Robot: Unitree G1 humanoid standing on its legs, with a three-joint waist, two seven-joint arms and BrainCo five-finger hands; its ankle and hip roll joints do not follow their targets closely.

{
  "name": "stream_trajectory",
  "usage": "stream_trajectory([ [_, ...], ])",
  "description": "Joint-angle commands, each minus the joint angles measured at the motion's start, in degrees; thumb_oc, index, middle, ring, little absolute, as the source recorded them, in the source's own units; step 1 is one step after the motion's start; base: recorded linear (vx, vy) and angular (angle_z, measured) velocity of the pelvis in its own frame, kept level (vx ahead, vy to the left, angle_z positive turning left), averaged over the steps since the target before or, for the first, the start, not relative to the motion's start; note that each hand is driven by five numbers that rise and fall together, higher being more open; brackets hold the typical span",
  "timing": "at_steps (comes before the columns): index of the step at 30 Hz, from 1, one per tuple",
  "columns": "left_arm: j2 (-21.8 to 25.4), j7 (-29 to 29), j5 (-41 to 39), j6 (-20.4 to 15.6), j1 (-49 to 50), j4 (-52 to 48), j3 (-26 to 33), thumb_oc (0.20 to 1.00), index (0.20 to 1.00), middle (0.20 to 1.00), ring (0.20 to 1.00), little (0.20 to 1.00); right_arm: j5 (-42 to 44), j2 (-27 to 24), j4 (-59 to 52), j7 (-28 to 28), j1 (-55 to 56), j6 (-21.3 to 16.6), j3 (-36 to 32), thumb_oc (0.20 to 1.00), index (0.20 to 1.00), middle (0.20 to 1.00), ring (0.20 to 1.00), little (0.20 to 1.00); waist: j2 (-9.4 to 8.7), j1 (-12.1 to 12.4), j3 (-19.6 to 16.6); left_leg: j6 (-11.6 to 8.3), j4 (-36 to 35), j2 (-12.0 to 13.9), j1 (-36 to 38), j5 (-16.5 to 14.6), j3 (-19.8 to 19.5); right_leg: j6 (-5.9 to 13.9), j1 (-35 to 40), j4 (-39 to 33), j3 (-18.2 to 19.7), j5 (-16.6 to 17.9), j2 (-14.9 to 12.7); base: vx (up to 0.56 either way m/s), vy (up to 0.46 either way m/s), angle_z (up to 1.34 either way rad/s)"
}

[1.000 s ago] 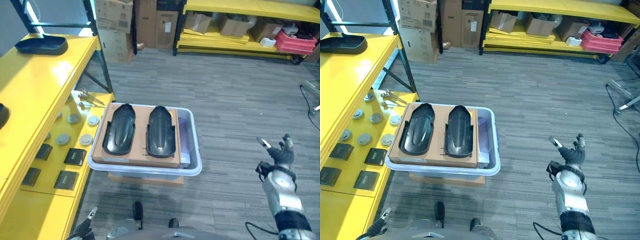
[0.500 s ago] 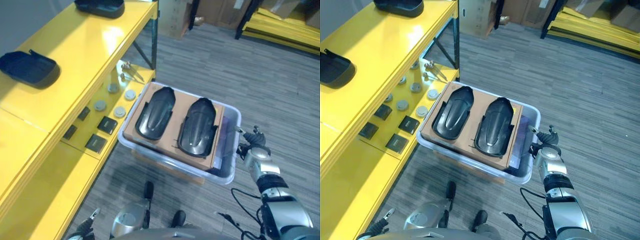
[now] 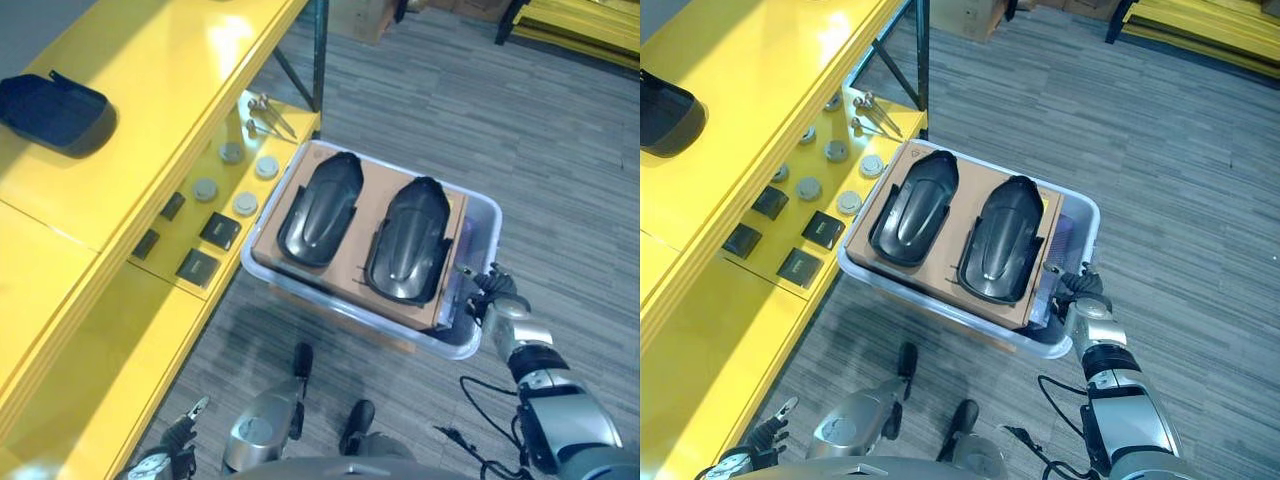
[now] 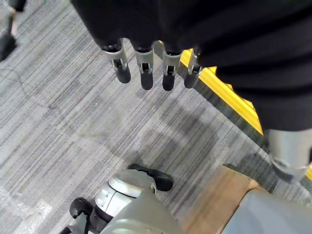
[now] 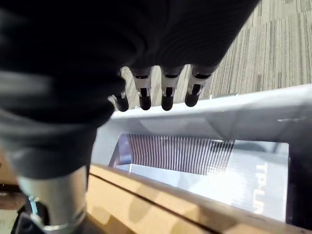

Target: Move parts from the plastic box to the shelf.

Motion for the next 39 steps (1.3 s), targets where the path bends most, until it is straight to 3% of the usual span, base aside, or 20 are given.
stream_trajectory([
  [1,0.46,0.57,-1.94,-1.19,-1.65,0.64,-1.95,1.000,1.000,1.000,1.000,1.000,0.23,-2.04,-3.17,0.89,-2.34,-1.09,3.46,1.000,1.000,1.000,1.000,1.000,0.21,1.02,-0.42,-2.31,4.25,2.10,0.14,-5.11,-1.58,2.31,-6.53,0.58,1.13,7.07,-4.14,0.00,0.000,0.00],
  [10,0.25,0.15,-2.69,-1.45,-1.82,0.26,-2.26,1.000,1.000,1.000,1.000,1.000,-0.98,-0.26,-4.36,0.74,-4.09,1.62,6.37,1.000,1.000,1.000,1.000,1.000,0.43,1.53,0.76,-2.43,4.65,1.92,-0.89,-5.02,-1.96,2.32,-7.28,1.07,0.88,6.83,-4.44,0.00,0.001,0.00],
  [16,0.13,-0.34,-2.98,-1.91,-2.17,-0.33,-2.89,1.000,1.000,1.000,1.000,1.000,-2.68,0.36,-3.05,0.09,-4.04,1.14,7.52,1.000,1.000,1.000,1.000,1.000,0.32,2.01,1.61,-2.45,4.90,1.95,-1.24,-5.06,-2.05,2.31,-7.34,1.26,0.79,6.72,-4.45,-0.01,-0.006,0.07],
  [23,-0.04,0.83,-2.84,-1.49,-1.79,-2.53,-2.98,1.000,1.000,1.000,1.000,1.000,-0.32,0.32,-6.21,-13.17,-2.36,-2.42,5.18,1.000,1.000,1.000,1.000,1.000,-0.55,1.94,1.23,-2.45,5.12,2.16,-0.84,-5.35,-2.26,2.36,-6.75,1.25,0.86,6.77,-4.19,0.00,-0.027,0.03],
  [27,-0.22,1.30,-2.52,-0.68,-1.02,-3.14,-1.79,1.000,1.000,1.000,1.000,1.000,-3.22,-0.13,-12.61,-17.31,0.38,-3.11,1.94,1.000,1.000,1.000,1.000,1.000,-1.02,1.16,0.72,-2.35,4.94,2.50,-0.16,-5.66,-1.89,2.41,-6.38,1.04,1.56,6.71,-3.83,0.01,-0.002,-0.01],
  [31,-0.35,0.85,-2.01,-0.53,-0.33,-2.77,-0.65,1.000,1.000,1.000,1.000,1.000,-3.77,-1.05,-18.68,-17.38,2.20,-1.60,0.48,1.000,1.000,1.000,1.000,1.000,-1.40,0.42,0.19,-2.30,4.50,2.90,0.71,-5.82,-1.08,2.46,-5.90,0.69,2.17,6.69,-3.46,0.02,-0.003,-0.05],
  [39,-0.70,0.53,-1.42,-1.19,-0.01,-1.34,-0.28,1.000,1.000,1.000,1.000,1.000,-5.77,-1.03,-20.31,-13.14,1.45,1.34,1.53,1.000,1.000,1.000,1.000,1.000,-1.53,0.32,-0.67,-2.47,4.26,3.00,1.21,-5.87,-0.58,2.40,-5.43,0.09,2.36,6.75,-3.48,0.00,0.003,-0.08],
])
